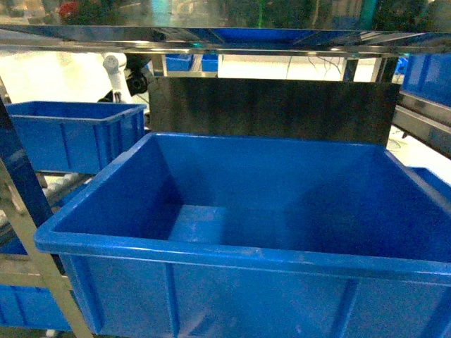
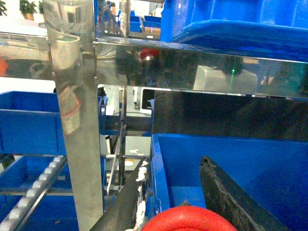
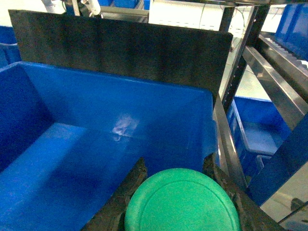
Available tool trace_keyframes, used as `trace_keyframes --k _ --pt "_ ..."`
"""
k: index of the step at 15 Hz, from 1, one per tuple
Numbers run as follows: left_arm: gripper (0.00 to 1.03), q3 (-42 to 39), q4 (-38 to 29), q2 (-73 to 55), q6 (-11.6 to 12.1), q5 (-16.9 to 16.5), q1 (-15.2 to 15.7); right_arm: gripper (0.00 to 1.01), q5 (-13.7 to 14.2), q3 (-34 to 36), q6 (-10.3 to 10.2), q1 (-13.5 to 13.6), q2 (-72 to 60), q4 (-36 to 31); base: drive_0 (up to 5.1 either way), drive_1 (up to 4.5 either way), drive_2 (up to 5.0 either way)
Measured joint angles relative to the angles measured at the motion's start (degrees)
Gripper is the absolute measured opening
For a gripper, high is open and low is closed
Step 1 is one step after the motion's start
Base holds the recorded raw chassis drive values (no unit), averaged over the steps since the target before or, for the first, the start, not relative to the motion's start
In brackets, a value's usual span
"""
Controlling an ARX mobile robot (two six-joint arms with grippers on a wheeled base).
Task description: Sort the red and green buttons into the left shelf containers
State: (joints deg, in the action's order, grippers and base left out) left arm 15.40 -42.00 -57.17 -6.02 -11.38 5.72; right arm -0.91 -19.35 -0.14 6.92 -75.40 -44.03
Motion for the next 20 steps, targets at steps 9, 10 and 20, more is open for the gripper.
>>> trace_keyframes --k 9,10,20 --pt "0.28 0.00 -0.02 -0.09 0.00 0.02 0.00 0.31 2.49 -1.44 0.15 1.53 -4.96 -3.17 0.0 0.00 0.0" --pt "0.28 0.00 0.02 -0.09 0.00 0.02 0.00 0.31 2.67 -1.86 0.17 3.08 -7.89 -4.96 0.0 0.00 0.0" --pt "0.28 0.00 0.00 -0.09 0.00 0.02 0.00 0.31 4.44 -10.38 0.92 5.09 -27.74 -14.95 0.0 0.00 0.0"
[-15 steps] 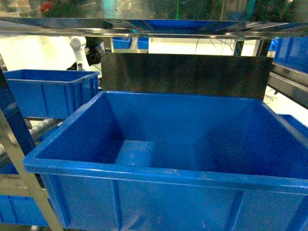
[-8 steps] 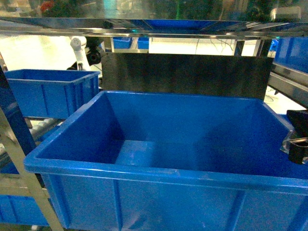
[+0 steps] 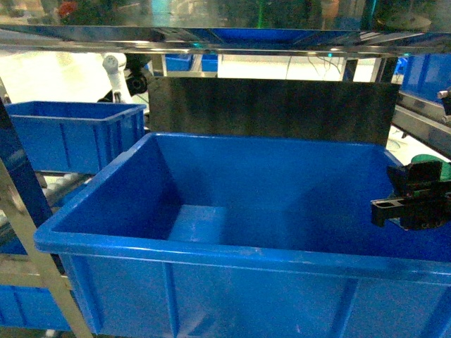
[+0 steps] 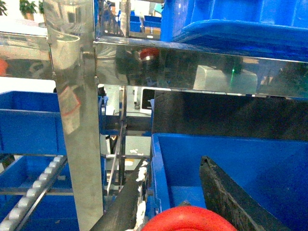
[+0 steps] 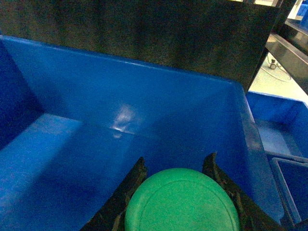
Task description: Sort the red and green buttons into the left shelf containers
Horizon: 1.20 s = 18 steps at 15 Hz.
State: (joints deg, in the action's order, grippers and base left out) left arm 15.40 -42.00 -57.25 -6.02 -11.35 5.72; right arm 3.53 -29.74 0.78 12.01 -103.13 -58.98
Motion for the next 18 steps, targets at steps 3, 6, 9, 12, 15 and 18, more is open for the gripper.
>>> trace_keyframes --k 3,6,9,12,15,18 --pt "0.28 0.00 0.00 0.00 0.00 0.00 0.00 0.35 0.20 -2.86 0.48 -0.15 -3.13 0.28 0.0 0.00 0.0" --pt "0.28 0.00 0.00 0.00 0.00 0.00 0.00 0.75 0.09 -2.99 0.52 -0.13 -3.32 0.22 0.0 0.00 0.0" --pt "0.28 1.03 0.07 -2.38 0.31 -1.49 -2.01 0.98 0.09 -2.99 0.52 -0.17 -3.32 0.22 0.0 0.00 0.0" --pt "0.28 9.33 -3.93 -17.79 5.20 -1.36 -9.88 0.98 -0.09 -2.99 0.52 -0.42 -3.32 0.20 0.0 0.00 0.0" --pt "0.28 12.72 -5.44 -26.36 6.82 -0.13 -12.90 0.98 -0.13 -2.99 0.52 -0.37 -3.32 0.20 0.0 0.00 0.0" --pt "0.28 17.49 -7.34 -36.52 7.54 1.11 -16.70 0.98 -0.09 -2.99 0.52 -0.42 -3.32 0.22 0.0 0.00 0.0"
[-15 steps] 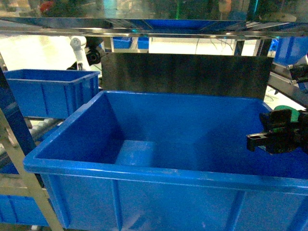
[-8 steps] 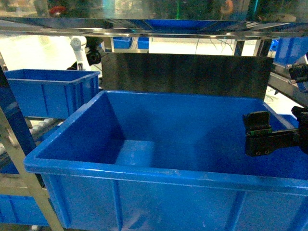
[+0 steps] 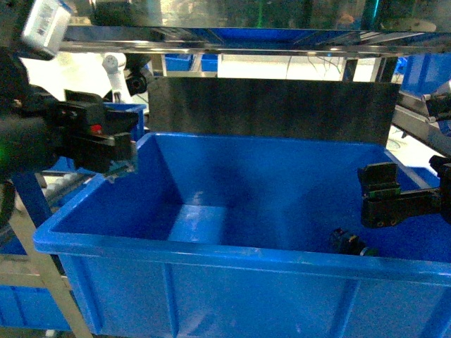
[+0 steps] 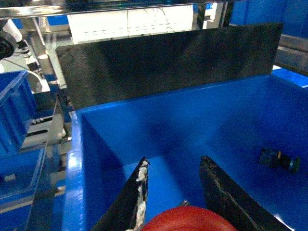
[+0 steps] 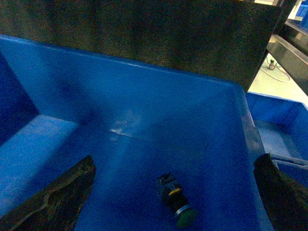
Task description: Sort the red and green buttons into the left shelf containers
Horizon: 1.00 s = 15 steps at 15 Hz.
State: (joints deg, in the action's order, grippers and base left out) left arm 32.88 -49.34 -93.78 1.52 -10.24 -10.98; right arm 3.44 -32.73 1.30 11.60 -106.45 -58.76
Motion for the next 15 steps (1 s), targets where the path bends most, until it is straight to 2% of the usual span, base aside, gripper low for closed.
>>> trace_keyframes --k 2,9,15 --pt "0.28 2.43 0.55 -3.39 -0.07 1.29 -1.81 0.98 -0.02 0.00 0.00 0.02 0.00 -0.02 0.0 0.00 0.0" --pt "0.28 3.52 0.59 -4.68 0.02 1.92 -2.58 0.98 -0.02 0.00 0.00 0.00 0.00 0.00 0.0 0.00 0.0" --pt "0.28 14.21 4.90 -13.75 0.72 2.86 -8.59 0.98 -0.02 0.00 0.00 0.00 0.00 0.00 0.0 0.00 0.0"
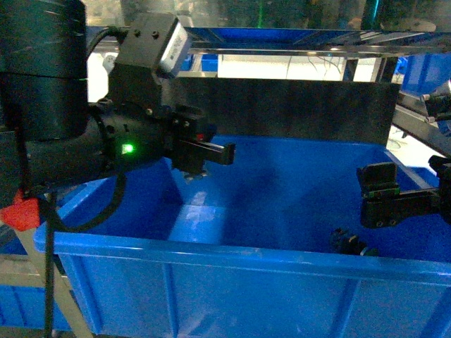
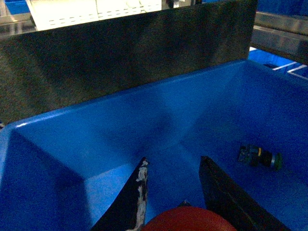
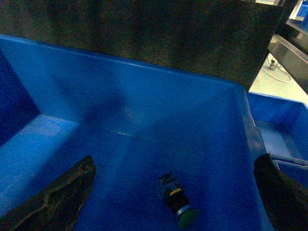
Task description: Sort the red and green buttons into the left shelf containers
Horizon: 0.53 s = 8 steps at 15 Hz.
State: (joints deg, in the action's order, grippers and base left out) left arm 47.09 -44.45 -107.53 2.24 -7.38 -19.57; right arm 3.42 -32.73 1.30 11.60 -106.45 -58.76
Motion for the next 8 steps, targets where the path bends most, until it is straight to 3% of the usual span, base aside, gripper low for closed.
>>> trace_keyframes --k 3,7,8 --pt "0.28 17.00 10.29 -15.56 1.20 1.20 -1.44 0.98 0.00 0.00 0.00 0.02 0.00 0.00 0.0 0.00 0.0" --pt "0.28 21.38 11.96 -18.78 1.25 2.05 -1.40 0.98 0.02 0.00 0.00 0.00 0.00 0.00 0.0 0.00 0.0" --pt "0.34 21.38 11.91 -18.78 1.25 2.05 -1.42 0.98 0.00 0.00 0.00 0.02 0.00 0.00 0.0 0.00 0.0"
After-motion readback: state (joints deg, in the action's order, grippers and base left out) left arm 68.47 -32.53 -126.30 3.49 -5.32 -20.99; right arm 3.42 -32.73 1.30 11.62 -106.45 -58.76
